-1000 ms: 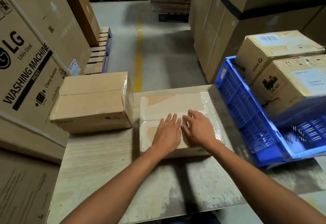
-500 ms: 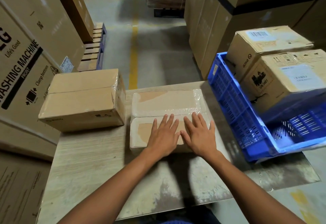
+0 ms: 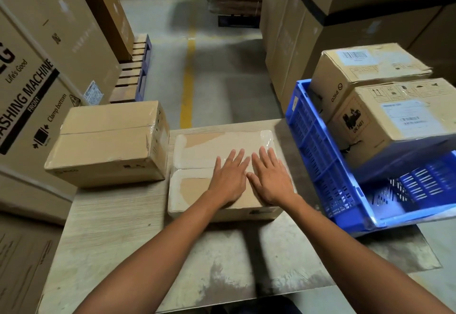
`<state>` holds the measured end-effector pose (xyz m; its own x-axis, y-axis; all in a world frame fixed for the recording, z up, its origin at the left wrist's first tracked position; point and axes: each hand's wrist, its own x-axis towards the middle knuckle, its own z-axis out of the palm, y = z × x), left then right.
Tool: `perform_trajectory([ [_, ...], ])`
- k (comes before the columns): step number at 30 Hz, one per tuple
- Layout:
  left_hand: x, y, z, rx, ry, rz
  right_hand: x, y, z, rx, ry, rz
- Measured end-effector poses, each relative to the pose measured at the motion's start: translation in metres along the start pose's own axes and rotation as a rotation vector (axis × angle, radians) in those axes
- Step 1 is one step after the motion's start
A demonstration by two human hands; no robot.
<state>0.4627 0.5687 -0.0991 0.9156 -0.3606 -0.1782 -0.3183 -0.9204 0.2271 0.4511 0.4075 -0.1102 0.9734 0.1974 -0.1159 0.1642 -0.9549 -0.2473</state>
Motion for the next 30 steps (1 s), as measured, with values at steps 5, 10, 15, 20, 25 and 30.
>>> perform_trajectory([
  [5,-0.021,-0.019,0.002,-0.082,0.160,-0.459,-0.014,-0.004,0.003,0.357,0.047,0.382],
  [10,-0.026,-0.025,-0.001,-0.133,0.104,-0.569,-0.011,-0.008,-0.017,0.514,0.031,0.461],
  [15,-0.021,-0.030,-0.019,-0.239,0.075,-0.547,-0.009,-0.042,-0.073,0.432,0.064,0.275],
  [20,-0.030,-0.048,-0.054,-0.524,0.169,-0.562,-0.013,-0.101,-0.108,0.405,0.170,0.085],
  [25,-0.047,-0.058,-0.085,-0.894,0.392,-0.482,-0.012,-0.133,-0.105,0.651,0.337,0.015],
  [30,-0.061,-0.064,-0.101,-1.097,0.359,-0.405,-0.001,-0.136,-0.090,0.458,0.223,0.353],
])
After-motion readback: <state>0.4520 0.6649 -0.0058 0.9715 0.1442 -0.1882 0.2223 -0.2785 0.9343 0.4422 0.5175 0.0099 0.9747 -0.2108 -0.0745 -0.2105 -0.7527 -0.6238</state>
